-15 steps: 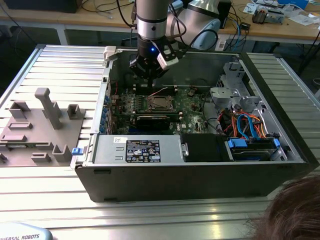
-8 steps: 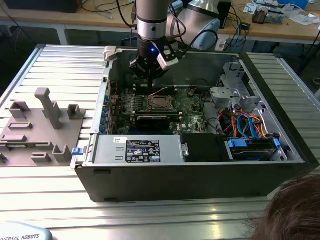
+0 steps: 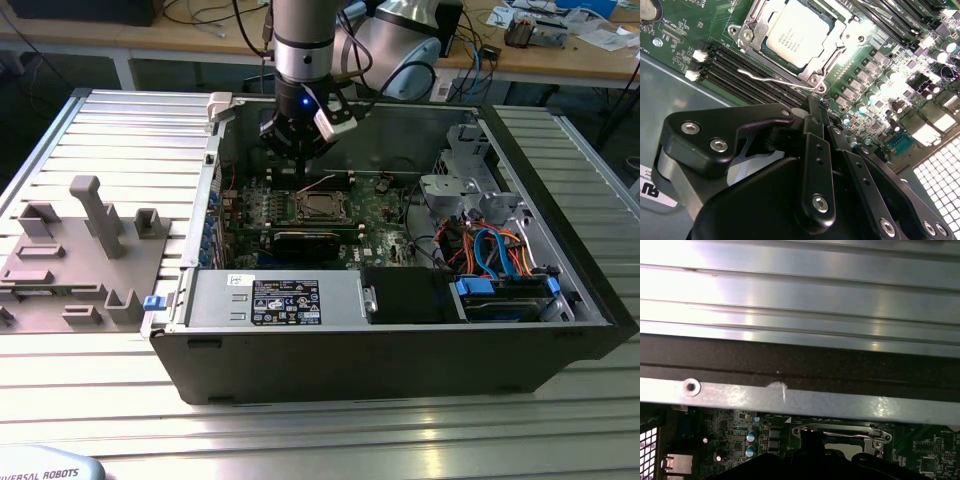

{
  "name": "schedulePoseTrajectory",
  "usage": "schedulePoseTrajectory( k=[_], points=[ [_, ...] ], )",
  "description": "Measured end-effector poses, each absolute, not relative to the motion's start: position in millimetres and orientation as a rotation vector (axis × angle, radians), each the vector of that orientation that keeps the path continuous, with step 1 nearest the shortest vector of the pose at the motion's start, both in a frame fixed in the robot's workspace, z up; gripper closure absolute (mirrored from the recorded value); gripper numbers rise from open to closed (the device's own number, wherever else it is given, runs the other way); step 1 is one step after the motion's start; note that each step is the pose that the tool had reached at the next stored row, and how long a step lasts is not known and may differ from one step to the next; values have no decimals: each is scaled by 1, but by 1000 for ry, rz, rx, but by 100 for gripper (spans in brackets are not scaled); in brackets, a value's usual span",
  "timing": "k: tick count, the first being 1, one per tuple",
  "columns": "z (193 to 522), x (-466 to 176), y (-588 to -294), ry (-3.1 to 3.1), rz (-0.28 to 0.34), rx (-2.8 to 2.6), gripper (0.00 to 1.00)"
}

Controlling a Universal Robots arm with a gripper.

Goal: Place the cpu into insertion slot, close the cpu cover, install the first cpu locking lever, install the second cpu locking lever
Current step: 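Install the first cpu locking lever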

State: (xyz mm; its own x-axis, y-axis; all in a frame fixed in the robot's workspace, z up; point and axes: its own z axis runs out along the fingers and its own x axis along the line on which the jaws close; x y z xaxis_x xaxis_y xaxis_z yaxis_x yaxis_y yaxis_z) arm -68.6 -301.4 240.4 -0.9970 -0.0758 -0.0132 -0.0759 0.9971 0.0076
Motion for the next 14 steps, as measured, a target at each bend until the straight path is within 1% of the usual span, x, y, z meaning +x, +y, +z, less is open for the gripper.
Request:
schedulePoseTrajectory(
  k=[14],
  points=[
    [236, -69, -301, 3126, 13, -119, 89]
  ],
)
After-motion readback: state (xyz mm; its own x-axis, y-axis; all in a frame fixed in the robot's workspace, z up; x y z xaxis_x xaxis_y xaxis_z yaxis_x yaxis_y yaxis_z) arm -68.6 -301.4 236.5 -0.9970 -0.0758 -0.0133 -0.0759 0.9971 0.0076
